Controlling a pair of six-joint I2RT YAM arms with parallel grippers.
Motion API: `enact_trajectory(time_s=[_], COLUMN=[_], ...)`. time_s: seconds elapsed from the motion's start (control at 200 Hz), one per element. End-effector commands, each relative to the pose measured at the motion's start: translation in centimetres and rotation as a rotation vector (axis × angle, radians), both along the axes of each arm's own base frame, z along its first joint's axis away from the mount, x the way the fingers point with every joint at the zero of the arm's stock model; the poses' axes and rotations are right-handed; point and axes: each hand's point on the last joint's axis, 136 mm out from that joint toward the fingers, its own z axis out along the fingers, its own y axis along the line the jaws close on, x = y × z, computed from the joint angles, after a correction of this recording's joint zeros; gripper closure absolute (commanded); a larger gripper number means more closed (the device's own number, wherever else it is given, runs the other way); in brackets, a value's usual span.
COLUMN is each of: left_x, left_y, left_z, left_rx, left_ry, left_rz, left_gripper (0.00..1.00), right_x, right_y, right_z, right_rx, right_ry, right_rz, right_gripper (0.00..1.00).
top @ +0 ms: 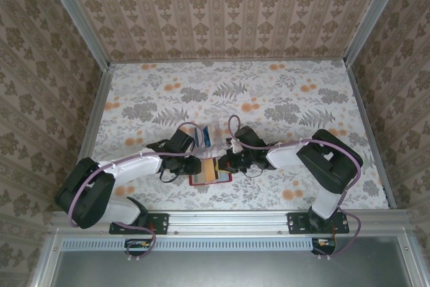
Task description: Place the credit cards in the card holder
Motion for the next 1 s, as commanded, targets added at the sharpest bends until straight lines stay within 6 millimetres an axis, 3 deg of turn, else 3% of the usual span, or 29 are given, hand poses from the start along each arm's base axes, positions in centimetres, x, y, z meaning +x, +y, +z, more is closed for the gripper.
enact_trajectory(time_s=[0.0, 0.51, 0.73, 0.995], left_x=[-1.1, -1.7, -1.9, -2.7], left_y=[-2.4, -1.8, -1.7, 0.7], left_z=[-1.7, -1.9, -0.8, -0.2], left_rx=[-0.096, -0.107, -0.157, -0.151], left_ry=[0.03, 0.057, 0.075, 0.155], left_rz=[-0.073, -0.041, -0.026, 0.064], left_gripper=[0.59, 0.59, 0.58, 0.56], right_x=[0.1, -0.8, -1.3, -1.3], right_y=[0.6, 1.1, 2.2, 2.6], right_z=[0.0, -1.5, -1.7, -2.2], right_rx=[0.013, 0.004, -0.019, -0.052], right_ry=[0.009, 0.061, 0.04, 0.034], right_rz=[-0.001, -0.04, -0.025, -0.029], right_gripper=[1.0, 1.0, 0.98, 0.94])
